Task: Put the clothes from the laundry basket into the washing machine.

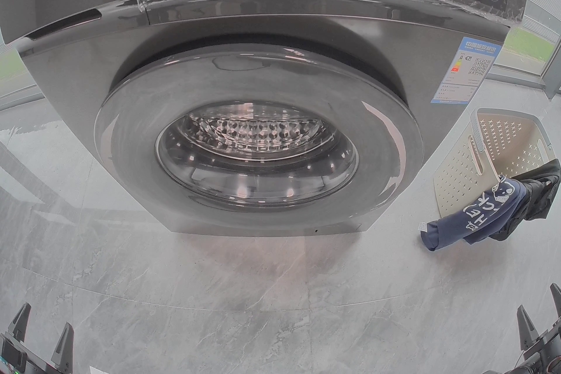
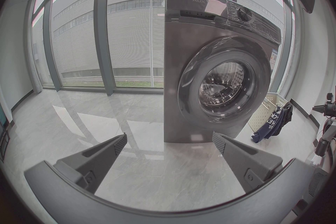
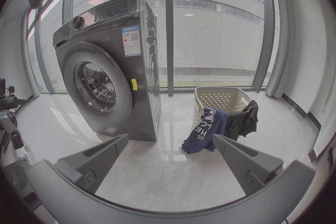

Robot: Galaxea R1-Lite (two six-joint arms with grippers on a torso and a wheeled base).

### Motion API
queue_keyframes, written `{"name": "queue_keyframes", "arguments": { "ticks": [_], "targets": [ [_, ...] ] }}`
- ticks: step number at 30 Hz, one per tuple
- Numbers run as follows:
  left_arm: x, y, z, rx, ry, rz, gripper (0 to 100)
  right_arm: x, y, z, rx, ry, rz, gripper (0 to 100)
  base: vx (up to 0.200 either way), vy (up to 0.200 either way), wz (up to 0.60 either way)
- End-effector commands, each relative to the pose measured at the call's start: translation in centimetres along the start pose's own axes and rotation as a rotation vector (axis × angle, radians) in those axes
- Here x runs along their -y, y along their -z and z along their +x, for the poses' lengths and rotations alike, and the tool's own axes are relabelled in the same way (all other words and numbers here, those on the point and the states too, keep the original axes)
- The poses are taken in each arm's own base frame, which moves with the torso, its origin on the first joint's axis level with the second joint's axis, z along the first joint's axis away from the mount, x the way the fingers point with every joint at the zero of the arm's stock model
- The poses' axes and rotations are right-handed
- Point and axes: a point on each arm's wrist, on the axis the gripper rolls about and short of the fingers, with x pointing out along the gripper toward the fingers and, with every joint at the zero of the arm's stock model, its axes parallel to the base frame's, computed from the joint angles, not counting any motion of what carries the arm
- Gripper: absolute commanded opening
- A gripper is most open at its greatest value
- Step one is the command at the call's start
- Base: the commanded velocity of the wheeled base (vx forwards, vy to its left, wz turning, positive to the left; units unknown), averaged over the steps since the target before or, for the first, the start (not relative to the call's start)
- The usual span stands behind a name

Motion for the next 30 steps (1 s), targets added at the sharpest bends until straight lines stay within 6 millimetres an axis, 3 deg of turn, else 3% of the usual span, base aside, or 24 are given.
{"name": "queue_keyframes", "arguments": {
  "ticks": [1, 8, 23, 30],
  "targets": [
    [-0.02, 0.43, 0.04, -0.006, -0.001, 0.000, 100, 0.00, 0.48, 0.01, -0.001, -0.001, -0.001, 100, 0.000, 0.200, 0.00],
    [-0.02, 0.43, 0.04, -0.006, -0.001, 0.000, 100, 0.00, 0.48, 0.01, -0.001, -0.001, -0.001, 100, 0.000, 0.200, 0.00],
    [-0.02, 0.43, 0.04, -0.006, -0.001, 0.000, 100, 0.00, 0.48, 0.01, -0.001, -0.002, -0.002, 100, 0.000, 0.000, 0.00],
    [-0.02, 0.43, 0.04, -0.006, -0.001, 0.000, 100, 0.00, 0.48, -0.01, 0.000, -0.002, -0.001, 100, 0.200, 0.000, 0.00]
  ]
}}
